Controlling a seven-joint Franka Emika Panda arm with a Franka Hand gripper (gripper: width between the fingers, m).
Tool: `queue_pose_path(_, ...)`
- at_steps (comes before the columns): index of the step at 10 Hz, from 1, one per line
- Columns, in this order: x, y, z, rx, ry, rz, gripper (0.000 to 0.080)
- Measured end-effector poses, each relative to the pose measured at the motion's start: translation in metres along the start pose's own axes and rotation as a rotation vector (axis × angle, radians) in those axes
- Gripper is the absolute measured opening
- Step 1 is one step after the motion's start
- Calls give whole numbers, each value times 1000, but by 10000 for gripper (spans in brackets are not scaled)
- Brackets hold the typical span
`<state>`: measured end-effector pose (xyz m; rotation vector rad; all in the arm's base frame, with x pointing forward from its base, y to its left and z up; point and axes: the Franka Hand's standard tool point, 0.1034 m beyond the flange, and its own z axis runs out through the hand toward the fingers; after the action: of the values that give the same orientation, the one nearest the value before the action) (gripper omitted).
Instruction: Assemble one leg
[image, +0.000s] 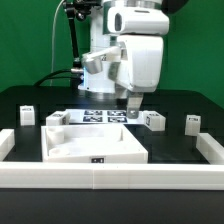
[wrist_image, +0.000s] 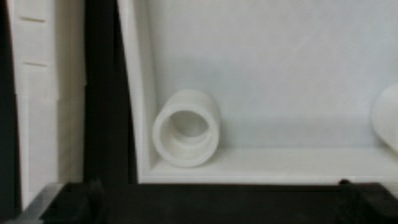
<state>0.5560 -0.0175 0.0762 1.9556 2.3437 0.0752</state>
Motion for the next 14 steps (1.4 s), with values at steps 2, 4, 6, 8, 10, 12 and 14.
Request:
queue_pose_path(2, -18, -27, 7, 19, 1, 20, 650)
queue_pose_path(4, -22, -50, 17, 44, 9, 40, 650)
queue_pose_path(6, -20, -62, 30, 64, 19, 44, 650)
queue_pose_path(8, -20, -64, 33, 66, 20, 56, 650)
queue_pose_path(10, -20, -64, 34, 67, 20, 56, 650)
queue_pose_path(12, -17, -68, 40, 79, 25, 51, 650)
queue_pose_path(14, -16, -86, 41, 97, 28, 55, 650)
